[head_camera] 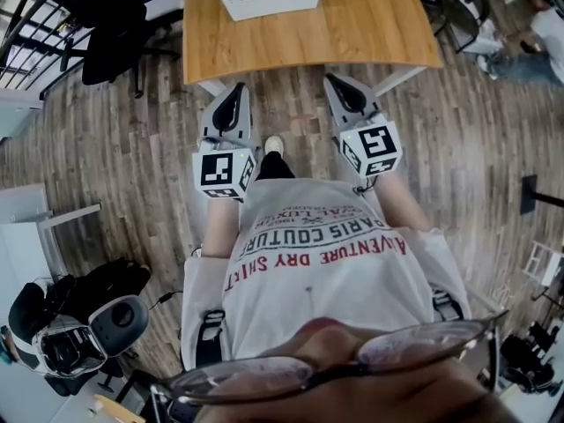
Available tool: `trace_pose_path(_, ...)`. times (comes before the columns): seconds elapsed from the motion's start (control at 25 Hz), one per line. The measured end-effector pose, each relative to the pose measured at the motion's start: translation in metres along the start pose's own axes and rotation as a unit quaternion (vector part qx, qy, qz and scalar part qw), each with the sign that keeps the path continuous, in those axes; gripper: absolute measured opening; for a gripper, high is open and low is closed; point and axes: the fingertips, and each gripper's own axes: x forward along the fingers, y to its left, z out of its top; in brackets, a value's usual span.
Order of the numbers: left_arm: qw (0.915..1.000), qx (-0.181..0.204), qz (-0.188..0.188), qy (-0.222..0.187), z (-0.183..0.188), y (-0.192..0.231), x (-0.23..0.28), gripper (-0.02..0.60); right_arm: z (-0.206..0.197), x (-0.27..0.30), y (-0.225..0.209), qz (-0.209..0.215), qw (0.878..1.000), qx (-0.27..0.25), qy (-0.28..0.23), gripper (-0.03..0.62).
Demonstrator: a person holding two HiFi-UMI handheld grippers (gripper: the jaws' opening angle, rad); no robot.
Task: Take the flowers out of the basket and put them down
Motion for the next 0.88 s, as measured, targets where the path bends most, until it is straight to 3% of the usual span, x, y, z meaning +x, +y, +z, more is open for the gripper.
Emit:
trace_pose_path(0.4, 0.9998, -0.001, -0.018, 0.001, 0.022, 0.13, 0.1, 0.012, 0.036, 0.141, -0.029, -0.031, 0.999, 0.018, 0.014, 0.035)
trace_pose_path(0.88, 0.9993, -0.029, -0.004, 0.026, -0.001, 0.176, 0.187, 0.012, 0.039, 0.244, -0.089, -0.001, 1.0, 0.019, 0.025, 0.035)
